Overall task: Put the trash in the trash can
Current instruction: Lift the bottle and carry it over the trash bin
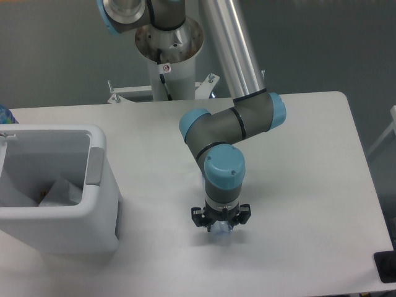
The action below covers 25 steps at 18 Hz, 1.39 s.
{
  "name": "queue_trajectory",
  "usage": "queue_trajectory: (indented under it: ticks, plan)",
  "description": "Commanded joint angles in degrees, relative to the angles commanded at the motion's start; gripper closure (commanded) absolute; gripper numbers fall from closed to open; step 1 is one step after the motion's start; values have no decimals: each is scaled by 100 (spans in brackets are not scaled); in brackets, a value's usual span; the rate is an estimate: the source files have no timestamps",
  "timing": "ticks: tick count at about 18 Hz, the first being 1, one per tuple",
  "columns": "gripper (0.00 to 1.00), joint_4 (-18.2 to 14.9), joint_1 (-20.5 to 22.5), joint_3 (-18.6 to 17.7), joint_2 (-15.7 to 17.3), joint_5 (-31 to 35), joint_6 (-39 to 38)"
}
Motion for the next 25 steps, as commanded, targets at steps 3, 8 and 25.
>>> queue_trajectory:
  ticks: [3, 8, 25]
  plan:
    - [40, -18, 9, 245, 202, -61, -17]
    - [40, -18, 88, 1255, 334, -991, -727]
    - [40, 62, 273, 2066, 1389, -2486, -1968]
